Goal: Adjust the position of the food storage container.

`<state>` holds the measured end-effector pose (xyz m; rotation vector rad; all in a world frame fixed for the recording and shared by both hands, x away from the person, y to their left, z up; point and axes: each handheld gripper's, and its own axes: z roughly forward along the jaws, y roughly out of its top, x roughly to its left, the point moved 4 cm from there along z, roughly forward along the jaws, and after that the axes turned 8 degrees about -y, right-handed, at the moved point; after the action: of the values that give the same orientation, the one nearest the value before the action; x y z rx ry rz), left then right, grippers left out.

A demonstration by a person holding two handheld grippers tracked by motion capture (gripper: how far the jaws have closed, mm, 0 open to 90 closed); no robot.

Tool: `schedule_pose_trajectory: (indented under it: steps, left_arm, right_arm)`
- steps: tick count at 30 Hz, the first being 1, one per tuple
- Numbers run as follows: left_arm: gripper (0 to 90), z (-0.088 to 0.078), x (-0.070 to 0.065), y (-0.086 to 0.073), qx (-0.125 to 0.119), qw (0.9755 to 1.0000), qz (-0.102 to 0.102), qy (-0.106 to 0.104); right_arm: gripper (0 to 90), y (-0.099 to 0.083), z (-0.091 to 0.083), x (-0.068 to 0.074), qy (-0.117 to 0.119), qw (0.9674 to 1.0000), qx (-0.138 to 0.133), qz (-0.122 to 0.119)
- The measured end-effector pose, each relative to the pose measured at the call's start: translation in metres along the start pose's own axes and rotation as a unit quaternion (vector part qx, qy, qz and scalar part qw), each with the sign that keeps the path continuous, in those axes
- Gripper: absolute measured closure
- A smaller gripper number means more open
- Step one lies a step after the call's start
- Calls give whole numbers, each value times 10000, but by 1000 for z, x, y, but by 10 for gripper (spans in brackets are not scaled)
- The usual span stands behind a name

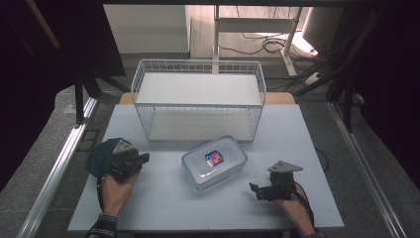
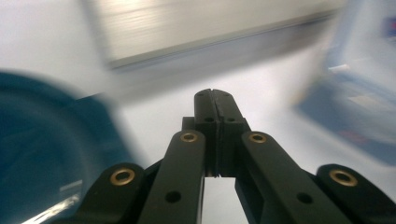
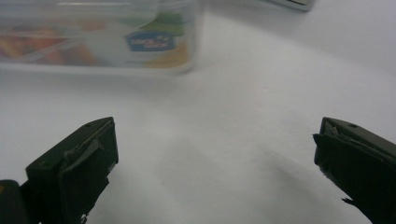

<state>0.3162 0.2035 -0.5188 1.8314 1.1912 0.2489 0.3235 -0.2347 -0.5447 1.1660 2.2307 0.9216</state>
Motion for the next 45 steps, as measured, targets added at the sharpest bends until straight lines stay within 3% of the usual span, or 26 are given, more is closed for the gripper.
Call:
schedule_pose_trajectory:
  steps: [4, 5, 6, 8, 9, 10, 11, 12, 13, 16, 24, 25, 27, 29, 34, 40, 45]
  left_arm:
    - [887, 10, -20, -5, -22, 9989, 176, -425]
    - [877, 13, -25, -7, -41, 9981, 250, -565]
    - [859, 16, -31, -9, -35, 9967, 304, -758]
    - [859, 20, -40, -13, 73, 9956, 400, -846]
    - [860, 23, -46, -14, 103, 9948, 481, -893]
    - [872, 25, -50, -15, 150, 9940, 570, -920]
    - [882, 28, -59, -16, 196, 9924, 706, -993]
    - [895, 28, -59, -16, 196, 9924, 706, -993]
    - [895, 29, -62, -16, 194, 9916, 727, -1056]
    - [900, 35, -70, -18, 274, 9902, 722, -1161]
    - [900, 56, -73, -23, 518, 9893, 484, -1277]
    - [900, 58, -72, -23, 552, 9902, 468, -1192]
    - [900, 59, -67, -22, 470, 9902, 247, -1295]
    - [900, 58, -66, -22, 443, 9902, 212, -1311]
    - [900, 57, -64, -22, 496, 9914, 267, -1179]
    - [900, 52, -53, -24, 418, 9927, 133, -1124]
    - [900, 48, -43, -23, 368, 9947, 62, -958]
  right_arm:
    - [0, 6, 2, -6, 18, 9997, 0, 224]
    - [0, 7, 2, -7, 88, 9997, 19, 244]
    - [0, 13, 1, -7, 368, 9985, 178, 353]
    - [22, 16, 1, -8, 483, 9979, 190, 384]
    - [109, 19, 0, -9, 459, 9977, 205, 460]
    - [275, 28, -2, -14, 279, 9983, 166, 494]
    - [372, 32, -3, -17, 200, 9984, 123, 512]
    - [372, 32, -3, -17, 200, 9984, 123, 512]
    - [486, 36, -4, -19, 170, 9983, 72, 560]
    - [834, 52, 7, -22, 391, 9988, 79, 296]
    - [890, 72, 43, -21, 464, 9986, 266, 27]
    - [890, 74, 46, -21, 532, 9983, 240, -7]
    - [892, 74, 51, -15, 662, 9973, 286, -99]
    - [892, 71, 52, -11, 747, 9962, 422, -171]
    - [892, 65, 45, -2, 616, 9962, 505, -348]
    - [892, 53, 29, 11, 792, 9950, 495, -346]
    - [893, 49, 21, 29, 1030, 9928, 480, -377]
